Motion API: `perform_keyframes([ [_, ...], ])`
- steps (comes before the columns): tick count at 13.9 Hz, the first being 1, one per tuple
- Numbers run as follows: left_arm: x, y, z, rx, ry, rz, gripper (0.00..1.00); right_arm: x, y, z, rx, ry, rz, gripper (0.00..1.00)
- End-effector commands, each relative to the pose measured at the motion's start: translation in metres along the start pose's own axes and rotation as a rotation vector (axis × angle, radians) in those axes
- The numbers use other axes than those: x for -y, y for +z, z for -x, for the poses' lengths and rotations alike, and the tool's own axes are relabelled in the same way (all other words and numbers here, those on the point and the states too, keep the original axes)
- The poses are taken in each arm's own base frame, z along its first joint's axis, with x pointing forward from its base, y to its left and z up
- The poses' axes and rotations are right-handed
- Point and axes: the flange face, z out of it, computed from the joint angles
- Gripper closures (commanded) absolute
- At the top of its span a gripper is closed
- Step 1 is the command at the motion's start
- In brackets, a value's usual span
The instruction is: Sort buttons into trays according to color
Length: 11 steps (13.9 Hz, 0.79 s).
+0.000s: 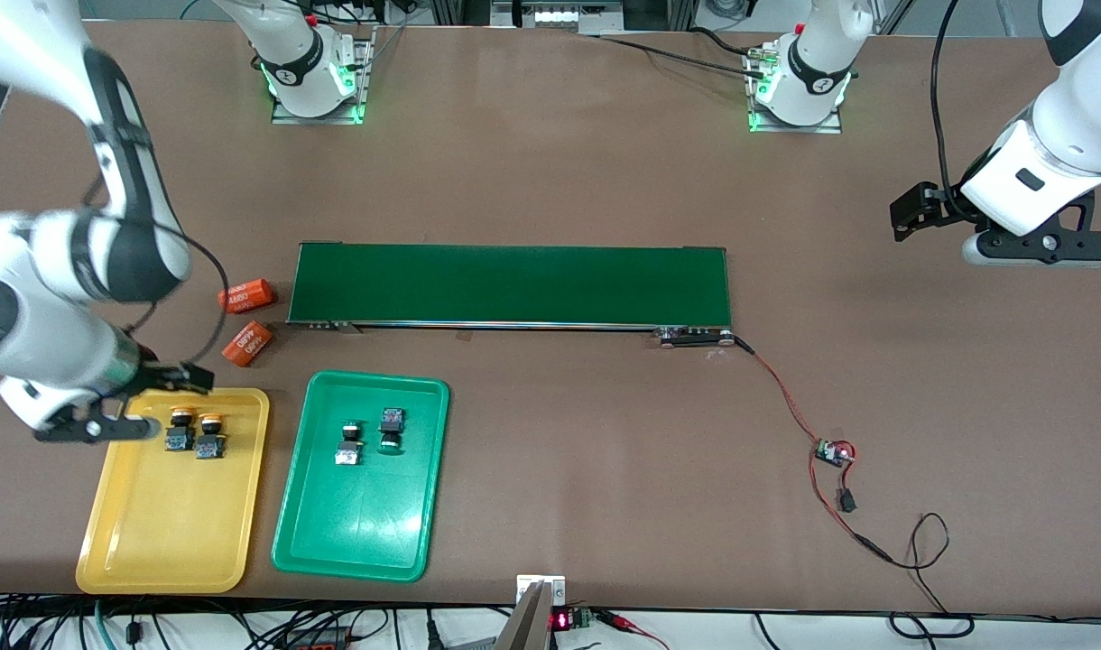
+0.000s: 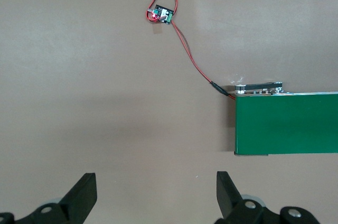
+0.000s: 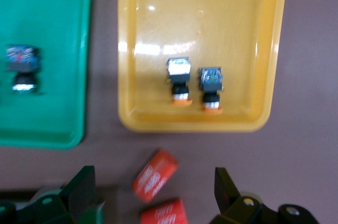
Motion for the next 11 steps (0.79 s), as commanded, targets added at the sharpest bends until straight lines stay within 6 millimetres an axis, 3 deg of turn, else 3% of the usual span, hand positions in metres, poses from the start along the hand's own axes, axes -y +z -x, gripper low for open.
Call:
perform_keyframes([
  [1, 0.000, -0.007, 0.006, -0.001, -0.003, -0.011, 0.00, -0.002, -0.054, 0.033, 0.030, 0.035, -0.080, 0.00],
  [3, -0.001, -0.008, 0.007, -0.001, 0.000, -0.011, 0.00, -0.013, -0.088, 0.052, 0.035, 0.021, -0.091, 0.00],
  [7, -0.003, -0.007, 0.008, 0.009, 0.002, -0.011, 0.00, -0.067, -0.127, 0.096, 0.051, -0.080, -0.069, 0.00],
  [11, -0.001, -0.007, 0.008, 0.011, 0.000, -0.011, 0.00, -0.072, -0.161, 0.150, 0.080, -0.047, -0.066, 0.00],
])
